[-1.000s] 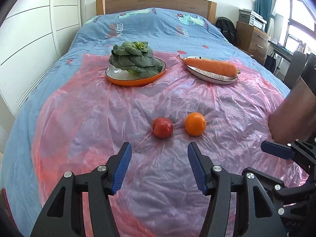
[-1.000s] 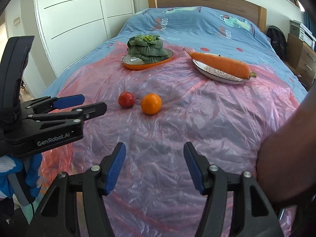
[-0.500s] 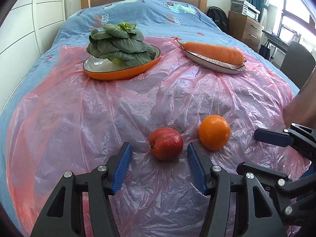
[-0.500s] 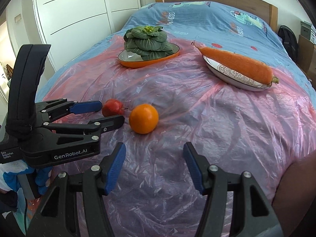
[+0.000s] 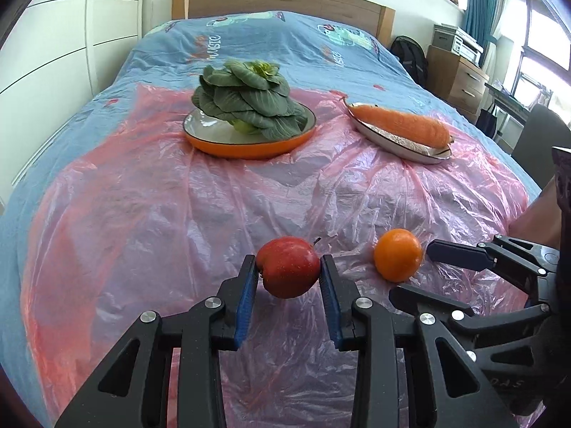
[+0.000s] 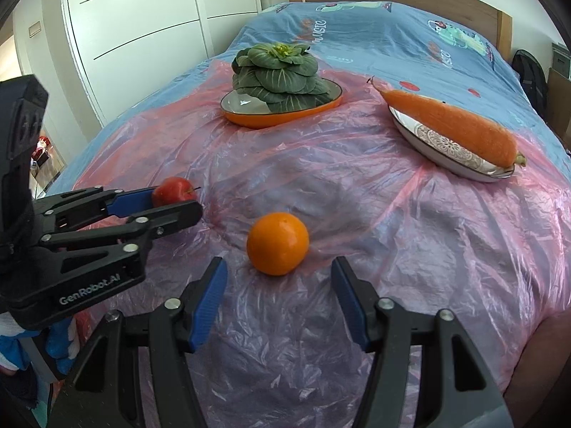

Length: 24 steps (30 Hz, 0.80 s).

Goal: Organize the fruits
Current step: 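Grasp the orange with the right tool while the left tool grasps the red apple, then carry the orange and red apple past the kettle over the green tray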

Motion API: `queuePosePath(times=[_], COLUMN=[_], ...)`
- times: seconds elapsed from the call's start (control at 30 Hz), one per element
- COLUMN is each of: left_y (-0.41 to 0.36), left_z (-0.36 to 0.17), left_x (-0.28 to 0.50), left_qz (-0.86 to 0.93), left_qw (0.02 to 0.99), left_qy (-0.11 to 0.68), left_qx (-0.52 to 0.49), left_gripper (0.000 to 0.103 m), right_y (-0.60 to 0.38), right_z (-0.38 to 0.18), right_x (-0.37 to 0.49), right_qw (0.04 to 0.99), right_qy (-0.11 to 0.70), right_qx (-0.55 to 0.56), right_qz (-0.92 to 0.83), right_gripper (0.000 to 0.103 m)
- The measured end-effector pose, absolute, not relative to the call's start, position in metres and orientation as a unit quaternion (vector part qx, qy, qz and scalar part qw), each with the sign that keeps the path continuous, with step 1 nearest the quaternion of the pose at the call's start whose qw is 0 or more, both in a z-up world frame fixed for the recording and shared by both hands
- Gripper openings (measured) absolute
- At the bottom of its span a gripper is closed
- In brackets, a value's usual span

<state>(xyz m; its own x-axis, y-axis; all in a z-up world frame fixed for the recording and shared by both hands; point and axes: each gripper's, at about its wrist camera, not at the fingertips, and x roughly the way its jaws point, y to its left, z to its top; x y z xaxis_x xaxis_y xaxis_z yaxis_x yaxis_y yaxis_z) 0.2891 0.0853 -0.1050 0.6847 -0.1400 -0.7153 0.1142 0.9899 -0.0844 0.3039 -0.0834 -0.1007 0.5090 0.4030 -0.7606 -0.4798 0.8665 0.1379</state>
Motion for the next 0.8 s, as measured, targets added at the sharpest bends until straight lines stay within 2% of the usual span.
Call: queuePosePath(times=[0.1, 0.17, 0.23, 0.37, 0.8], left_y=[0.097, 0.104, 0.110, 0.115, 0.132], left_z=[-0.103, -0.103, -0.104, -0.107, -0.108], left_x=[0.280, 0.274, 0.270, 0.265, 0.265], left_qz=[-0.046, -0.035, -0.027, -0.034, -0.029], left_qw=[0.921, 0.923, 0.924, 0.924, 0.921], left_qy=[0.385, 0.380, 0.377, 0.373, 0.369], left_qx=[-0.037, -0.051, -0.063, -0.083, -0.120], left_gripper=[0.030, 0.030, 0.030, 0.030, 0.030], right_y=[-0.080, -0.076, -0.074, -0.070, -0.067], right_z=[-0.102, -0.104, -0.106, -0.109, -0.098], right_x=[0.309, 0.312, 0.315, 0.316, 0.305], right_qw=[0.867, 0.868, 0.869, 0.872, 0.883], right_qy=[0.427, 0.428, 0.429, 0.425, 0.409], right_qx=[-0.043, -0.047, -0.051, -0.062, -0.063], right_qz=[0.251, 0.248, 0.242, 0.233, 0.220], right_gripper=[0.088, 0.076, 0.073, 0.048, 0.047])
